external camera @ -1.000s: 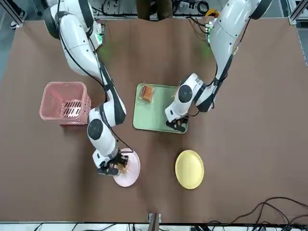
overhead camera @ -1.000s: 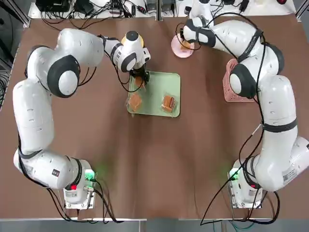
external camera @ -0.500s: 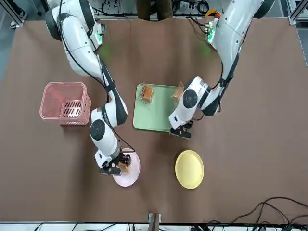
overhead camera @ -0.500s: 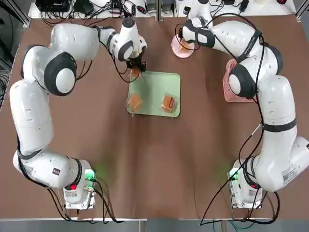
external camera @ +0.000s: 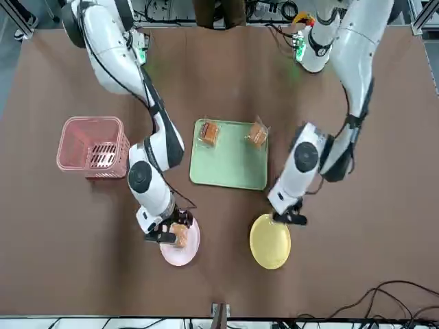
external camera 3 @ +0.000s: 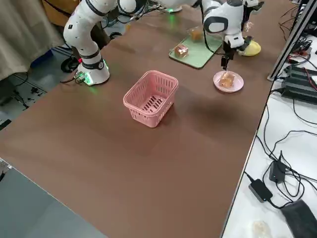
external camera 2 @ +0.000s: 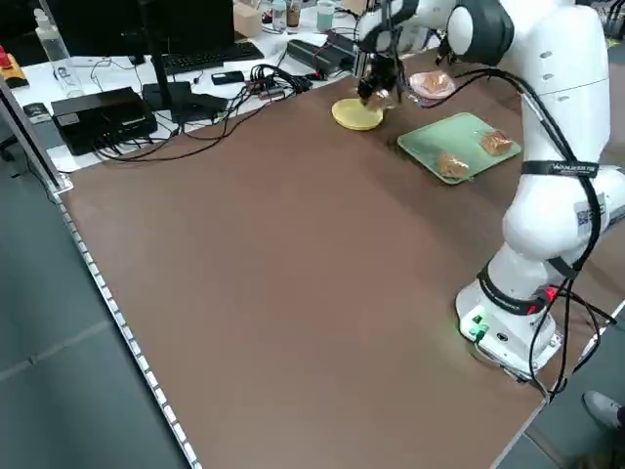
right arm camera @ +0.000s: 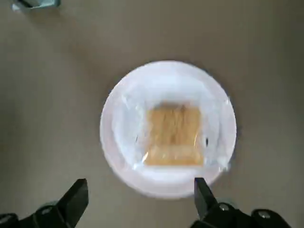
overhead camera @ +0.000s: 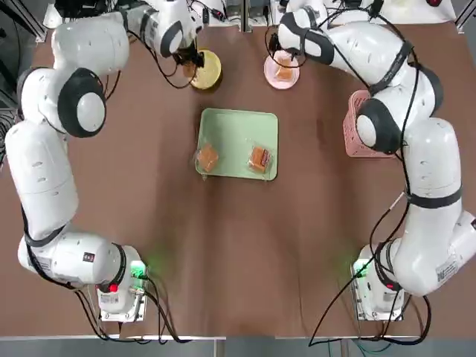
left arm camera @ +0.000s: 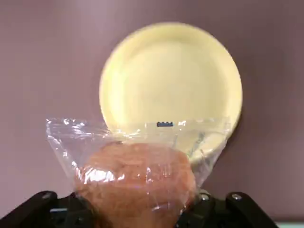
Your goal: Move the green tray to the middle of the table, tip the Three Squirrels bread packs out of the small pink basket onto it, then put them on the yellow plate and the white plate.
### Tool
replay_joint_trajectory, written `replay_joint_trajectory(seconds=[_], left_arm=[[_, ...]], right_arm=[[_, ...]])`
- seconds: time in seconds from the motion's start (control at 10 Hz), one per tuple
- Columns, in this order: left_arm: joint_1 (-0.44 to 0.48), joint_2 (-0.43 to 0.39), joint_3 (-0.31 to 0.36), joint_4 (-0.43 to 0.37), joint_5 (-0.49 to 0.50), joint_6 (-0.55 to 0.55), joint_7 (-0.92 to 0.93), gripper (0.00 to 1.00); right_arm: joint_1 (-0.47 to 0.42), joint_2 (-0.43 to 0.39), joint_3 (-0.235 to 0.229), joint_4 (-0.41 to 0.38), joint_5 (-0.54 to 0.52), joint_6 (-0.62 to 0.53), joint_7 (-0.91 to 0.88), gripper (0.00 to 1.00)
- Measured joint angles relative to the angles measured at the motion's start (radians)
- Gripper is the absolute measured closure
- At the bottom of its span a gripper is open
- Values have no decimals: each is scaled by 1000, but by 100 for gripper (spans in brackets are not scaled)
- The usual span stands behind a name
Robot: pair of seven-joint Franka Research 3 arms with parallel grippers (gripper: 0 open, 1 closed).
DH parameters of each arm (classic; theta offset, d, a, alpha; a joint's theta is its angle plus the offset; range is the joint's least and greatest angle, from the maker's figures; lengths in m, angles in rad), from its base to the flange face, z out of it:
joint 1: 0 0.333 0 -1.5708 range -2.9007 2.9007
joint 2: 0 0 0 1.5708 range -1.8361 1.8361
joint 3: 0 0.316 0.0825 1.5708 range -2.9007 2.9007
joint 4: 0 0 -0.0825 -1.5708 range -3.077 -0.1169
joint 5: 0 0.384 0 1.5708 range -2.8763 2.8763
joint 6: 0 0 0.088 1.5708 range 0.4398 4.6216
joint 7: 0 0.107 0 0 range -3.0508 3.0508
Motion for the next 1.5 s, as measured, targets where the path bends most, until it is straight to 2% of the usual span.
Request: replay_joint_trajectory(seconds=[0.1, 0.2, 0.3, 0.5, 0.7, 0.8, 0.9, 1.1, 1.2, 1.3, 1.5], left_arm=[[0, 42, 12, 63, 0, 1, -8, 57], [-3, 86, 20, 121, 0, 11, -20, 57], [-9, 125, 31, 163, 0, 47, -30, 57], [-25, 183, 39, 190, 0, 150, -78, 56], [-89, 232, 92, 201, 0, 238, -145, 55], [-123, 245, 127, 209, 0, 251, -167, 54], [-135, 249, 140, 213, 0, 259, -179, 47], [-133, 249, 142, 218, 0, 264, -180, 18], [-133, 249, 142, 219, 0, 265, -180, 4], [-133, 249, 142, 219, 0, 267, -180, 0], [-134, 249, 142, 222, 0, 270, -188, 0]], right_arm=[[14, -50, 0, -14, 0, -71, 15, 1], [30, -119, 1, -68, 0, -108, 22, 1], [57, -200, 4, -163, 2, -122, 37, 2], [155, -352, 7, -392, 2, -120, 120, 3], [240, -436, 8, -570, 2, -69, 187, 4], [284, -449, 10, -637, 2, -9, 232, 4], [330, -450, 10, -697, 2, 70, 275, 4], [401, -447, 11, -805, 2, 261, 357, 4], [417, -442, 11, -833, 2, 318, 376, 4], [420, -432, 10, -842, 2, 341, 380, 4], [421, -410, 10, -848, 2, 358, 380, 4]])
